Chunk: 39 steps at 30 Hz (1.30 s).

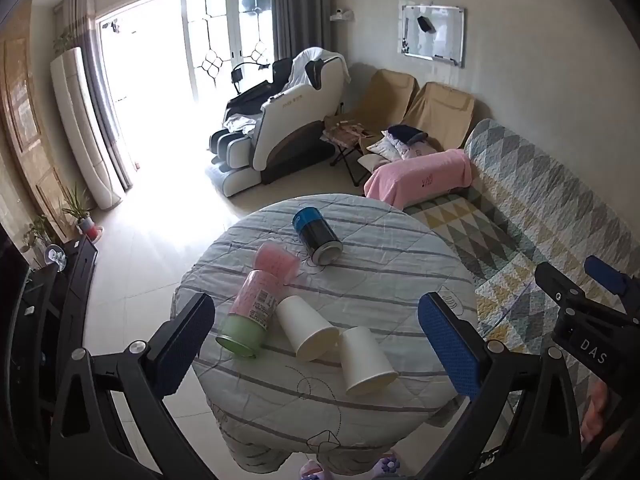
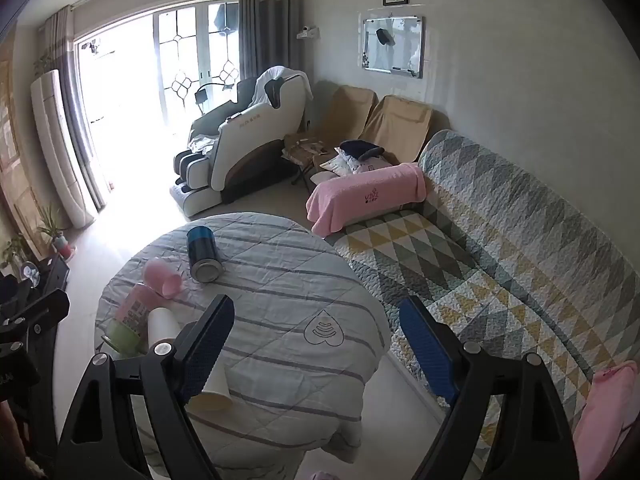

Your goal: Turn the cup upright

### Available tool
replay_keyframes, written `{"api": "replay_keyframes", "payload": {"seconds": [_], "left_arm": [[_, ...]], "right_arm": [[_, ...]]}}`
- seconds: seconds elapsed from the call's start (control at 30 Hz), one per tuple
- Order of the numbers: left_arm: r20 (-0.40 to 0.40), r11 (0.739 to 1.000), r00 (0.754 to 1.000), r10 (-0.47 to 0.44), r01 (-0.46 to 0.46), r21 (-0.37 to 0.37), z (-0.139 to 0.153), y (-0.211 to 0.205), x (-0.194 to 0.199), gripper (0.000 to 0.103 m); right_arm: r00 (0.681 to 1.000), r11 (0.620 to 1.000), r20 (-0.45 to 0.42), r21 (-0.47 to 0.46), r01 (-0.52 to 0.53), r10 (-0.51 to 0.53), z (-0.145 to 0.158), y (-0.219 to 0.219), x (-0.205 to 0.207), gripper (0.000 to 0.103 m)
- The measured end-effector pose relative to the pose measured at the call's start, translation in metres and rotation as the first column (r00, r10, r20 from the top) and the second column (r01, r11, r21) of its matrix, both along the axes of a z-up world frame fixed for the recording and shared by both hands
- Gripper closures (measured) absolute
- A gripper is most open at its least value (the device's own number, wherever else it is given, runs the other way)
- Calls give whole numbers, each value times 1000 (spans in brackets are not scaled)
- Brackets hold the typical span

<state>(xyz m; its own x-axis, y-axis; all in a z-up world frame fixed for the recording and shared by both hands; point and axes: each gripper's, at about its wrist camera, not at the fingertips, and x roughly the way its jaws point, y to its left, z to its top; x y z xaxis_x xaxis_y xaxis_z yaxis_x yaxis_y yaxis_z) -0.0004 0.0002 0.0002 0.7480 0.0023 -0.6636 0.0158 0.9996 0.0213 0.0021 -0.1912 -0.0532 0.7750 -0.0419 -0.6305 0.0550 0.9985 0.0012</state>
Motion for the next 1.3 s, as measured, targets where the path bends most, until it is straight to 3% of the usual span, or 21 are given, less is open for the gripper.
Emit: {"api": "replay_keyframes", "payload": {"seconds": [1.3], "left_arm": [[15, 1000, 1000, 0, 0, -2, 4, -2, 0, 0]], "right_arm": [[999, 1000, -45, -21, -14, 13, -6, 6, 4, 17]]}}
